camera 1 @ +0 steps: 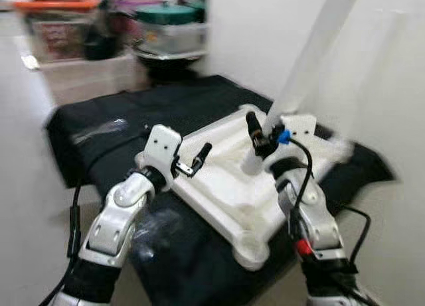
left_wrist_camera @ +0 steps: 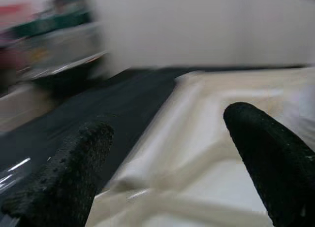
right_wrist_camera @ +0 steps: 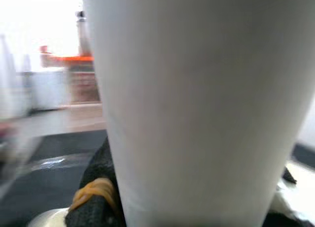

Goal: Building children table

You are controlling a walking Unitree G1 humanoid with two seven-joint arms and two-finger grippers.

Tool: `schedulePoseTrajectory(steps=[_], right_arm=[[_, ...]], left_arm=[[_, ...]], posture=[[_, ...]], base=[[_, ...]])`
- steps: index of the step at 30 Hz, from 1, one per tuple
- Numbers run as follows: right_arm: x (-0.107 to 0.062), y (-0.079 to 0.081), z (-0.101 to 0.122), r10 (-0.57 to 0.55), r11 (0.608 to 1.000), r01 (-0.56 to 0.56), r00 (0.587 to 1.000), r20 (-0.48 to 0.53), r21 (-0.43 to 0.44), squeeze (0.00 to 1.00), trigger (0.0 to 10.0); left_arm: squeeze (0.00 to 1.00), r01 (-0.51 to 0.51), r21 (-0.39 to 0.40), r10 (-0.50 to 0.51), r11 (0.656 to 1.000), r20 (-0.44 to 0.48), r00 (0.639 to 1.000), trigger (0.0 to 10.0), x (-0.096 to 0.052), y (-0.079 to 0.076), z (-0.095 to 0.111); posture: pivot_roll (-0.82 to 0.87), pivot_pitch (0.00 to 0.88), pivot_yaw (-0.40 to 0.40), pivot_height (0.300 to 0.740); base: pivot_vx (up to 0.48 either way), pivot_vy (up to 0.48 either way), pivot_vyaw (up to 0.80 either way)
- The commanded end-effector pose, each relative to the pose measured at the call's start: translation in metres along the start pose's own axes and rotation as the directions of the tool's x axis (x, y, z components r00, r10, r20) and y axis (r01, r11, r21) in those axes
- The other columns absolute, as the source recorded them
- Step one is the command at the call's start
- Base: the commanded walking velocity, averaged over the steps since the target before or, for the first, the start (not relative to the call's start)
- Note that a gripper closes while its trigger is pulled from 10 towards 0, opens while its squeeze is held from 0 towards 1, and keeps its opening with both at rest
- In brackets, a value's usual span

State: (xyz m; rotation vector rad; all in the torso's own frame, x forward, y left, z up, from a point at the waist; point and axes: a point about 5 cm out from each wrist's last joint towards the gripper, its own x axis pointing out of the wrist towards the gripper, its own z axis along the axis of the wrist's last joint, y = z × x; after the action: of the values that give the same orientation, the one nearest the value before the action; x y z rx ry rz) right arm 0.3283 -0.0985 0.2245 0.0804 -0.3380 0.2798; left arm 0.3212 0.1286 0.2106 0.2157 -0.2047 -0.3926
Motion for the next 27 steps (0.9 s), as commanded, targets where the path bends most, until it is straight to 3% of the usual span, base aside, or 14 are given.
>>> schedulePoseTrajectory(steps=[1,6,8,21,27], right_arm=[[-0.0012,-0.0139,0.0035,-0.046,0.999,0.046,0.999,0.011,-0.021,0.00,0.0],[-0.0010,-0.0141,0.0042,-0.055,0.998,0.055,0.998,0.021,-0.010,0.00,0.0],[-0.0001,-0.0147,0.0044,-0.073,0.997,0.072,0.997,0.018,0.016,0.00,0.0],[0.0022,-0.0130,0.0051,-0.065,0.998,0.064,0.998,0.025,0.023,0.00,0.0],[0.0018,-0.0130,0.0054,-0.068,0.997,0.067,0.997,0.030,0.029,0.00,0.0]], left_arm=[[0.00,0.028,-0.004,-0.028,1.000,0.002,1.000,10.0,0.0021,-0.0087,0.0005],[0.00,0.025,0.015,-0.025,1.000,0.002,1.000,10.0,0.0026,-0.0078,0.0004],[0.00,0.042,-0.034,-0.041,0.999,0.045,0.998,10.0,0.0017,-0.0101,0.0049],[0.00,0.036,0.006,-0.036,0.999,0.035,0.999,10.0,0.0020,-0.0099,0.0034],[0.00,0.043,0.024,-0.043,0.999,0.017,0.999,10.0,0.0025,-0.0127,-0.0002]], posture=[[0.08,0.000,-0.112,0.740],[0.08,0.000,-0.113,0.740],[0.08,0.000,-0.114,0.740],[0.09,0.000,-0.120,0.740],[0.08,0.000,-0.116,0.740]], base=[[0.000,-0.458,0.80],[0.000,-0.460,0.80],[0.000,-0.240,0.00],[0.000,0.000,0.00],[0.000,-0.480,0.00]])
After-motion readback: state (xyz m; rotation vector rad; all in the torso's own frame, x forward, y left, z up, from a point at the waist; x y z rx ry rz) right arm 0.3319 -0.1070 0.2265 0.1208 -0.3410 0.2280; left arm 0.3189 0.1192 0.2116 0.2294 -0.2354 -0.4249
